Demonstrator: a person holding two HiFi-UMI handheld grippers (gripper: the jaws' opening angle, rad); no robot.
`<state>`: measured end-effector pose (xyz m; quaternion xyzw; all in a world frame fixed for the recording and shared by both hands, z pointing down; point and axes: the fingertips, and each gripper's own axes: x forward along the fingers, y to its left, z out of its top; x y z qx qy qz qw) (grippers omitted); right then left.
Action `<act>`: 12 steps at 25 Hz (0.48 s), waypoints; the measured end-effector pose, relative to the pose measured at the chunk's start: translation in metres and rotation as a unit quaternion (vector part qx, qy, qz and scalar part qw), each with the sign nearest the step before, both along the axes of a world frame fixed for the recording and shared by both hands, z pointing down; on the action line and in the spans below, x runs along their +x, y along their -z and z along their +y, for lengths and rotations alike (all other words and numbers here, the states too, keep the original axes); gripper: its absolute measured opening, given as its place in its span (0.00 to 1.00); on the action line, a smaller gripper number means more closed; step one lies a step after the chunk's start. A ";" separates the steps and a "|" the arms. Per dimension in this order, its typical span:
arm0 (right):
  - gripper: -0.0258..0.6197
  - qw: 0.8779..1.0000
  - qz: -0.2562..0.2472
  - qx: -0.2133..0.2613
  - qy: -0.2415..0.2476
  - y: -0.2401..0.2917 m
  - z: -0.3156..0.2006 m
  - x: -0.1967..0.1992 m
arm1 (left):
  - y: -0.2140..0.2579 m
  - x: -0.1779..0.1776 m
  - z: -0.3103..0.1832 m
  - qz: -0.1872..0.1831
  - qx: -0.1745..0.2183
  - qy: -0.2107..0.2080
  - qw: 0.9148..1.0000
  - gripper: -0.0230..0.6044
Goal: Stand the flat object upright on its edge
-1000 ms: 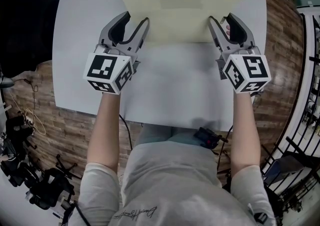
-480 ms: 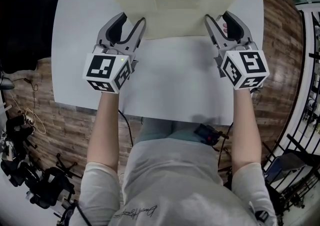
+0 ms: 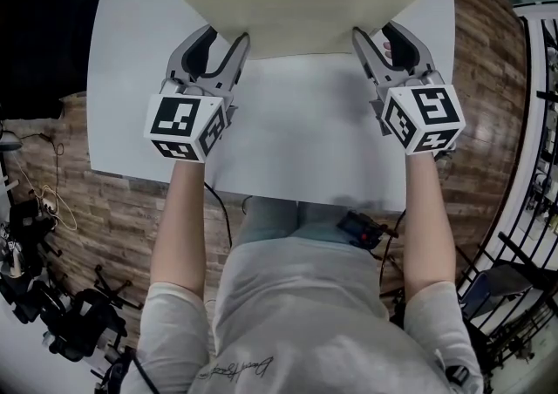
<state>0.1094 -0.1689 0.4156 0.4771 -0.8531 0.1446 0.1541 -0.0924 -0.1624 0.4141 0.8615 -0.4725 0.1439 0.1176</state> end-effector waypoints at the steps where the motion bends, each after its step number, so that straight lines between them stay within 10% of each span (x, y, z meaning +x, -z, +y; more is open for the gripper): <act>1: 0.36 1.000 0.001 -0.001 0.002 0.000 0.001 0.000 | 0.000 0.000 0.001 -0.001 -0.001 0.000 1.000 0.36; 12: 0.35 1.000 0.012 0.003 0.013 -0.004 0.008 -0.004 | -0.005 -0.004 0.009 -0.001 -0.013 0.006 1.000 0.36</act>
